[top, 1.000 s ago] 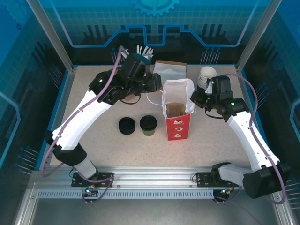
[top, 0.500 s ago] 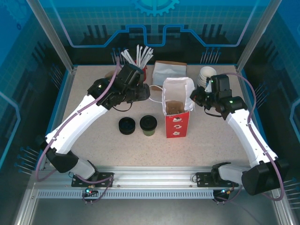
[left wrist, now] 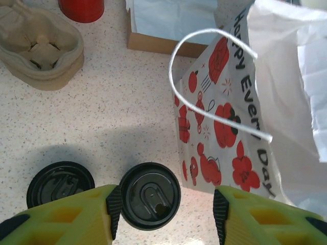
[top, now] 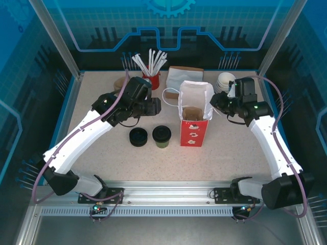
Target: Pack the takeout coffee
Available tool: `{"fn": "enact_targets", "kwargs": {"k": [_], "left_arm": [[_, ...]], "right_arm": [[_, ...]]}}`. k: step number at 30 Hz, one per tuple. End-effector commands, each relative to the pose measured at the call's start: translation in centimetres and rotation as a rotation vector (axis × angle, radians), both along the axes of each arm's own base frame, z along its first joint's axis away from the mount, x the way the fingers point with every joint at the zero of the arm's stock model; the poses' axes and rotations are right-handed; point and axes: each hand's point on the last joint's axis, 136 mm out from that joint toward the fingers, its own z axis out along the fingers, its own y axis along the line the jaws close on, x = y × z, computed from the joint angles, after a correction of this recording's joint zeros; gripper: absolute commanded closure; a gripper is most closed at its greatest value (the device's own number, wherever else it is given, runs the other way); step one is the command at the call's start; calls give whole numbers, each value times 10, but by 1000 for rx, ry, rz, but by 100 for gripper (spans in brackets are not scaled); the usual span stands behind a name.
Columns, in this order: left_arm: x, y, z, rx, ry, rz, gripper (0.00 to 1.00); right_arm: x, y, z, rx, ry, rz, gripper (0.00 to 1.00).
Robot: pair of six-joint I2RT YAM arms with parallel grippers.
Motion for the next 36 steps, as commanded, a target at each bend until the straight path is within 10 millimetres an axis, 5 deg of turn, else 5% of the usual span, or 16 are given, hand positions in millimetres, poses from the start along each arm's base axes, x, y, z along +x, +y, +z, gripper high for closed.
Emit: {"fn": "enact_targets", "kwargs": {"k": [1,13,20,31,36], "left_arm": [[-4,1,7,-8,-65,-67,45],[-24,10,-24,30,-75,-150,39],[-39,-5,-69,96,-30,-219,34],[-48,-30,-138,227,48,-270,13],[-41,-33,-152,277,115,-230,13]], "right_arm": [[0,-11,15,-56,-22,25,65],[8,-11,63,-228,-145,252,54],[-3,-7,78,-239,-186,338,49],[-22,-11,84,-232,-217,379,46],[-27,-17,84,-218,-215,371,45]]}}
